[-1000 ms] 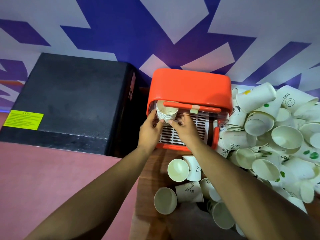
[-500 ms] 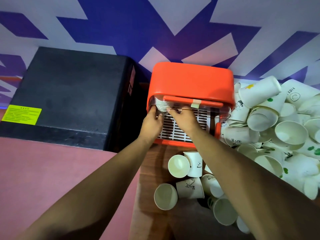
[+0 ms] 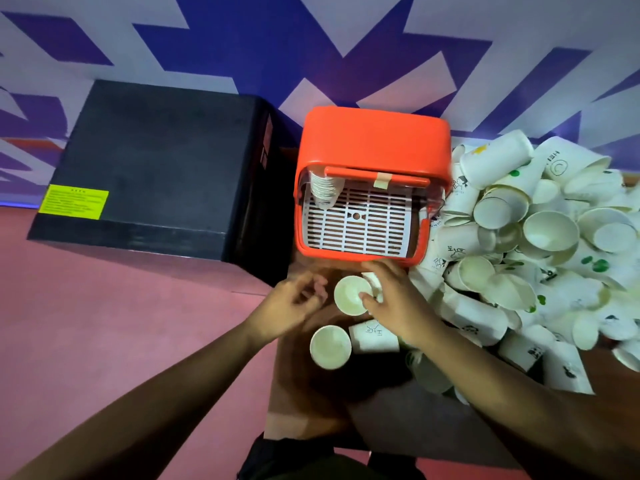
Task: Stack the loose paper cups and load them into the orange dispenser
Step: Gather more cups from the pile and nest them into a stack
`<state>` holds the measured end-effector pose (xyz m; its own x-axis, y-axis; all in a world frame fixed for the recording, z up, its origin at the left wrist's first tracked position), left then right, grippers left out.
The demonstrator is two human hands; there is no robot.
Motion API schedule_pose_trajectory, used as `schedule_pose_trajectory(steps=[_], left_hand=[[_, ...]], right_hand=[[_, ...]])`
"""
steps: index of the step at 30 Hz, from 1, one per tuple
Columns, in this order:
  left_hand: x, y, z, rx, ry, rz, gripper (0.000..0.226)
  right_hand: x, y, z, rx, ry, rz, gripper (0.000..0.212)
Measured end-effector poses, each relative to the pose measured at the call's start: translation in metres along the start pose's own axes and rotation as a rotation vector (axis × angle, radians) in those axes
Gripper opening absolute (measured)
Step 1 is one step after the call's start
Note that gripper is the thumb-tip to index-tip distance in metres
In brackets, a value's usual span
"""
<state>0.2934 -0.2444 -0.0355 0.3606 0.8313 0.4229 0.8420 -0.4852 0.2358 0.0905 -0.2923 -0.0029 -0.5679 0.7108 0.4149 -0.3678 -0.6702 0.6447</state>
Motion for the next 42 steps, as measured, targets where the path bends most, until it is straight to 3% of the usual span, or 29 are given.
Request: schedule_pose_trajectory(steps=[2,6,9,14,20,25,32,37,42], left_hand=[[0.009,-0.015,0.011,-0.005,0.024,0.097,0.03],[0.025,-0.036,0.032,-0.157,0.023,0.302,0.092],[0.032,-0.053,0.049,-0.21,0.022,0.364,0.108],[0.037,-0.073,0.065,-0.234,0.008,0.28,0.093],[0.039,-0.091,0.064,-0.174,-0.009,0.23,0.082],[0.038,-0.118,0.059,-0.191,-0.04,0.259,0.079],[0.024,-0.144,0.046,-0.161,-0.035,0.219,0.073],[0.019,-0.148,0.037,-0.168,-0.062,0.289,0.073],[0.019,-0.137,0.043,-0.07,0.012,0.346,0.07]], right_hand=[[0.003,-0.013,-0.003,0.095,0.034,0.044,0.065],[-0.004,-0.031,-0.007,0.376,0.062,0.124,0.081],[-0.01,-0.04,-0.008,0.46,0.033,0.149,0.084],[-0.008,-0.036,0.005,0.428,0.041,0.067,0.073],[0.042,-0.007,0.019,-0.037,-0.056,-0.125,0.076],[0.104,-0.017,0.005,-0.268,-0.097,-0.117,0.077],[0.155,-0.059,-0.025,-0.304,-0.222,-0.134,0.076],[0.152,-0.08,-0.03,-0.203,-0.301,-0.075,0.081],[0.145,-0.092,-0.031,-0.102,-0.219,-0.001,0.088]])
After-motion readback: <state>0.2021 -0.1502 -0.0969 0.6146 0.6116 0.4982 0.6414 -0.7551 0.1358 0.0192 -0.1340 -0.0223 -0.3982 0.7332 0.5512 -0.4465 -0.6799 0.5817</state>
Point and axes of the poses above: each hand's wrist, its own x-axis away from the middle knuckle, its own y-axis out of the back of the hand, z = x × y, the point moved 5 cm from there along -x, towards the middle knuckle, and after that the axes turned 15 degrees about z, right-handed, at the moved point
